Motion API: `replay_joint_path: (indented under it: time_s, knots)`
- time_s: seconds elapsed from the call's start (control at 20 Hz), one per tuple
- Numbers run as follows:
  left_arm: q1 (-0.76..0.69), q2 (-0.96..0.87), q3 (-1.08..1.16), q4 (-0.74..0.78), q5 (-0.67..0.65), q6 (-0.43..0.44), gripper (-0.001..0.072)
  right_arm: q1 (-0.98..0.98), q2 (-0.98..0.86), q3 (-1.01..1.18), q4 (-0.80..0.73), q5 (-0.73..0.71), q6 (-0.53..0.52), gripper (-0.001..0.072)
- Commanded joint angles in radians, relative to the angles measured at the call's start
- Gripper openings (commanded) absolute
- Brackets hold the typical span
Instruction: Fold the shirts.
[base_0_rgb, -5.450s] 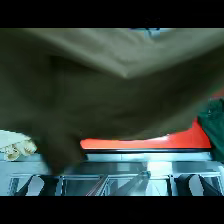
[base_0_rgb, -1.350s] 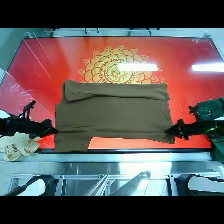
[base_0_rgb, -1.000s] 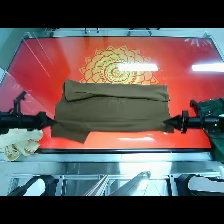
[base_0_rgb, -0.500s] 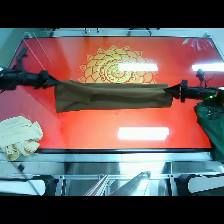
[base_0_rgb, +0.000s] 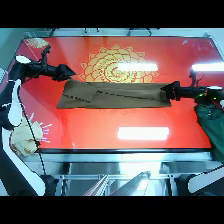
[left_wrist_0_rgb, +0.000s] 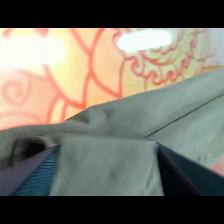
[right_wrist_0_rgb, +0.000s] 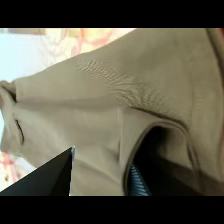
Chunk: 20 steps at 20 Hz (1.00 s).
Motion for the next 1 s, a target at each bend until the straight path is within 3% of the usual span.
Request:
replay_joint_path:
  time_s: [0.0,0.05,0.15,0.2,0.25,0.3,0.35,0.4,0.5,0.6,0.65,0.7,0.85,0.95]
  knots:
    - [0.016,0.013,0.056,-0.001,-0.024,-0.004,0.0714,-0.065,0.038,0.077,-0.211,0.016,0.069,0.0606]
    - [0.034,0.050,0.022,0.000,-0.013,0.000,0.0713,-0.080,0.036,0.105,-0.286,-0.001,0.126,0.0666]
    - [0.068,0.122,-0.046,0.000,0.003,0.000,0.0712,-0.085,0.018,0.128,-0.373,0.002,0.200,0.0666]
    - [0.083,0.153,-0.067,-0.001,-0.016,-0.001,0.0655,-0.074,0.002,0.128,-0.374,0.019,0.209,0.0665]
    - [0.097,0.180,-0.080,-0.001,-0.044,-0.001,0.0439,-0.057,-0.014,0.128,-0.374,0.033,0.212,0.0665]
    - [0.108,0.204,-0.087,0.000,-0.082,-0.001,0.0141,-0.034,-0.032,0.128,-0.371,0.036,0.220,0.0663]
    - [0.110,0.224,-0.086,-0.001,-0.121,-0.001,0.0002,-0.010,-0.049,0.129,-0.362,0.029,0.220,0.0655]
    - [0.110,0.241,-0.086,0.000,-0.147,-0.001,0.0001,0.015,-0.067,0.129,-0.336,0.021,0.219,0.0653]
    - [0.090,0.264,-0.086,0.000,-0.180,-0.011,0.0001,0.060,-0.102,0.146,-0.270,0.018,0.218,0.0495]
    - [0.048,0.268,-0.087,0.001,-0.221,-0.040,0.0002,0.093,-0.128,0.170,-0.240,0.035,0.219,0.0398]
    - [0.017,0.265,-0.087,0.007,-0.245,-0.058,0.0002,0.101,-0.132,0.179,-0.238,0.060,0.215,0.0145]
    - [-0.023,0.261,-0.087,0.008,-0.263,-0.073,0.0002,0.101,-0.131,0.187,-0.235,0.095,0.203,0.0025]
    - [-0.176,0.247,-0.109,0.010,-0.238,-0.090,0.0002,0.083,-0.088,0.201,-0.236,0.233,0.201,0.0024]
    - [-0.293,0.224,-0.155,0.048,-0.129,-0.091,0.0002,0.071,-0.027,0.201,-0.235,0.314,0.208,0.0024]
